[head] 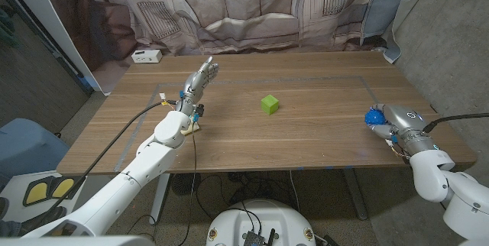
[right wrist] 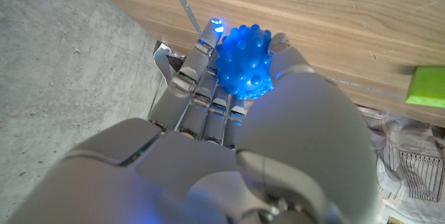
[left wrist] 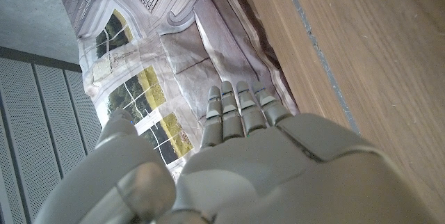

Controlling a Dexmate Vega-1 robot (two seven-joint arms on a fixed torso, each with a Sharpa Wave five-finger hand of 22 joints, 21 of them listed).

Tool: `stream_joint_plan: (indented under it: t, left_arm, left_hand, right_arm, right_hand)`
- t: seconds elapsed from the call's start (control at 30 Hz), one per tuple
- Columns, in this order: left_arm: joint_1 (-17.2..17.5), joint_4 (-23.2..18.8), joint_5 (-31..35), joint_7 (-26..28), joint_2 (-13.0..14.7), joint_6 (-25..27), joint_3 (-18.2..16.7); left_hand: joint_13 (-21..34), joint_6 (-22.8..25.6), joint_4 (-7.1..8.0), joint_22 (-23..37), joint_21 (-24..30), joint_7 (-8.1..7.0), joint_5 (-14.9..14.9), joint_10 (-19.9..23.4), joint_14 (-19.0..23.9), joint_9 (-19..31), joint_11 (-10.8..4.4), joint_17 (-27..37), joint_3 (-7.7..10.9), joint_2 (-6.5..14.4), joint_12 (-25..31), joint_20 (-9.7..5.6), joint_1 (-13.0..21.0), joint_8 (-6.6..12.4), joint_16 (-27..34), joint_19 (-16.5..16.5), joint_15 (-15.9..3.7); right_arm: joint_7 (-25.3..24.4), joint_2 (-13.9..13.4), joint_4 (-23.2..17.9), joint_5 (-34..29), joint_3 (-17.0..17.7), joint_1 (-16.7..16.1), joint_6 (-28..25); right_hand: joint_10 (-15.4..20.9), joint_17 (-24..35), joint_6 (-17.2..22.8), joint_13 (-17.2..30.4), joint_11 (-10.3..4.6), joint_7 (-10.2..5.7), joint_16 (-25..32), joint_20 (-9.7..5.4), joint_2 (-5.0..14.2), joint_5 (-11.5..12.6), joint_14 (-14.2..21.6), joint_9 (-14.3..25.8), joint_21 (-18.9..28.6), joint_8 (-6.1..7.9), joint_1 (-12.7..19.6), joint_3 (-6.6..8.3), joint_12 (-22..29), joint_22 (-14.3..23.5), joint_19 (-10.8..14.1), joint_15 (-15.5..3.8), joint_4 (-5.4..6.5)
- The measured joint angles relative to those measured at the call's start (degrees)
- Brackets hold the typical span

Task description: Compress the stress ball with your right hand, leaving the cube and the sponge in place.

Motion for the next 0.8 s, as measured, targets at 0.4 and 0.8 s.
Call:
stream_joint_plan:
  t: [0.4,0.8]
  left_arm:
    - [0.1,0.1,0.0,0.0,-0.1,-0.1,0.0]
    - [0.0,0.6,0.0,-0.1,-0.2,-0.7,-0.4]
  left_hand:
    - [0.0,0.0,-0.24,0.0,0.0,0.00,0.0,0.0,0.0,0.0,0.00,0.0,-0.25,0.3,0.0,0.00,0.3,0.00,0.0,0.0,0.00]
    - [0.0,0.0,-0.24,0.0,0.0,0.00,0.0,0.0,0.0,0.0,0.00,0.0,-0.25,0.3,0.0,0.00,0.3,0.00,0.0,0.0,0.00]
  right_arm:
    - [-6.7,6.0,2.8,-4.8,0.0,1.2,6.9]
    - [-11.5,9.8,3.9,-8.5,-0.5,2.6,10.9]
  right_hand:
    - [0.3,-0.2,0.5,0.0,0.29,-0.10,-0.2,0.00,0.00,0.0,0.0,0.0,0.0,-0.26,0.0,-0.31,0.0,0.0,0.0,0.01,0.30]
    - [0.5,-0.1,0.7,0.0,0.50,0.10,-0.2,0.00,0.32,0.0,0.0,0.0,-0.3,-0.26,-0.3,-0.55,0.0,0.0,0.0,0.01,0.54]
